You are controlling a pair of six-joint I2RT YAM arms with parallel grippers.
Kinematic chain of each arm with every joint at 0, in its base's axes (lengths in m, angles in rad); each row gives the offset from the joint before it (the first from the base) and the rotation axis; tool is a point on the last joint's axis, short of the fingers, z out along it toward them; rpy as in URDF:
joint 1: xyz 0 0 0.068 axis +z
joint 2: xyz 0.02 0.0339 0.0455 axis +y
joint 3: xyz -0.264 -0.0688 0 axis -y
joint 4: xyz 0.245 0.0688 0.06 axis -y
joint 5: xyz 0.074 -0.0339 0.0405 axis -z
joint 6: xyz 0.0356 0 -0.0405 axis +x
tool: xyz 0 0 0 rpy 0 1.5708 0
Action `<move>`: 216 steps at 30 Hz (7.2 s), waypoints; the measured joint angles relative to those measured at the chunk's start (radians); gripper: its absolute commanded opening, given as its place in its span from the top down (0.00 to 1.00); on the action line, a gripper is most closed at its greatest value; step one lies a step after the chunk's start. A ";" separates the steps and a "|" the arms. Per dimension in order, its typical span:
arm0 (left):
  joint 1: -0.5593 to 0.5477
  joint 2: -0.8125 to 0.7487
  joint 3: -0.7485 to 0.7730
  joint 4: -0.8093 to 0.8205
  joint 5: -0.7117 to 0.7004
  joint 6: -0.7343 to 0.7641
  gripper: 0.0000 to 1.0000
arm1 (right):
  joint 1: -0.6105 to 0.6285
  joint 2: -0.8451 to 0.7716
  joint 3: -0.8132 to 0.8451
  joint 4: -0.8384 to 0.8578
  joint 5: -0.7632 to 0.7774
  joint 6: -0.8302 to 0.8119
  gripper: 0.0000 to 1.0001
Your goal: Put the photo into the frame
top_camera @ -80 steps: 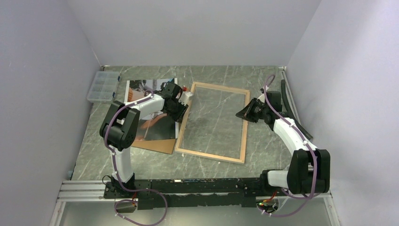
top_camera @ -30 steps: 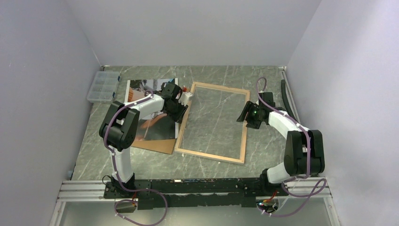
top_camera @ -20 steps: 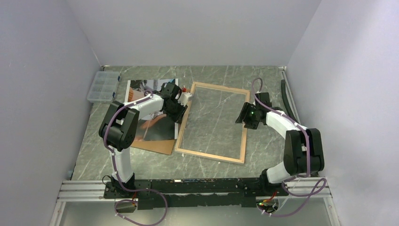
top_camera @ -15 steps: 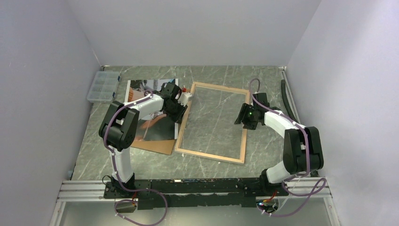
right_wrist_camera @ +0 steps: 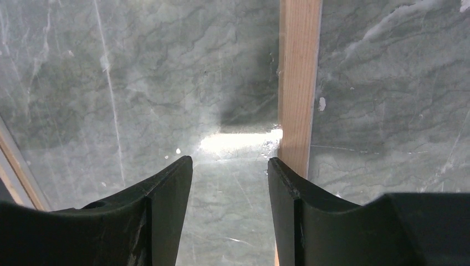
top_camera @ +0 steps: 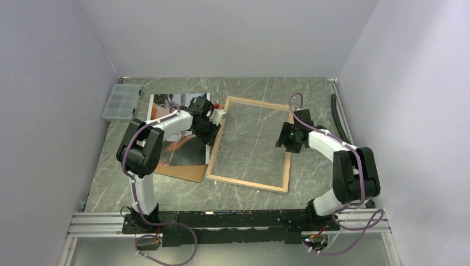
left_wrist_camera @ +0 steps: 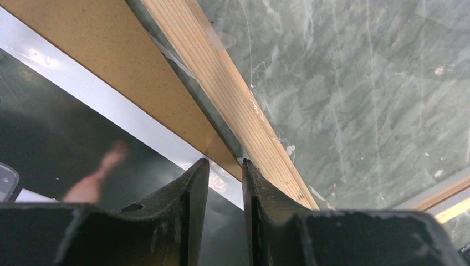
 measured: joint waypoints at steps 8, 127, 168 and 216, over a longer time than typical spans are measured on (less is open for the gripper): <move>0.049 -0.013 0.098 -0.175 0.055 0.000 0.43 | 0.079 -0.061 0.055 -0.061 0.138 0.025 0.38; 0.799 -0.076 -0.085 -0.192 0.095 0.341 0.40 | 0.704 0.539 0.317 0.544 -0.287 0.761 0.66; 0.781 -0.172 0.139 -0.445 0.173 0.284 0.10 | 0.703 0.032 1.105 -1.087 0.697 0.011 1.00; 0.446 -0.220 0.030 -0.370 0.127 0.191 0.11 | 0.843 0.163 0.592 -0.772 0.344 0.512 1.00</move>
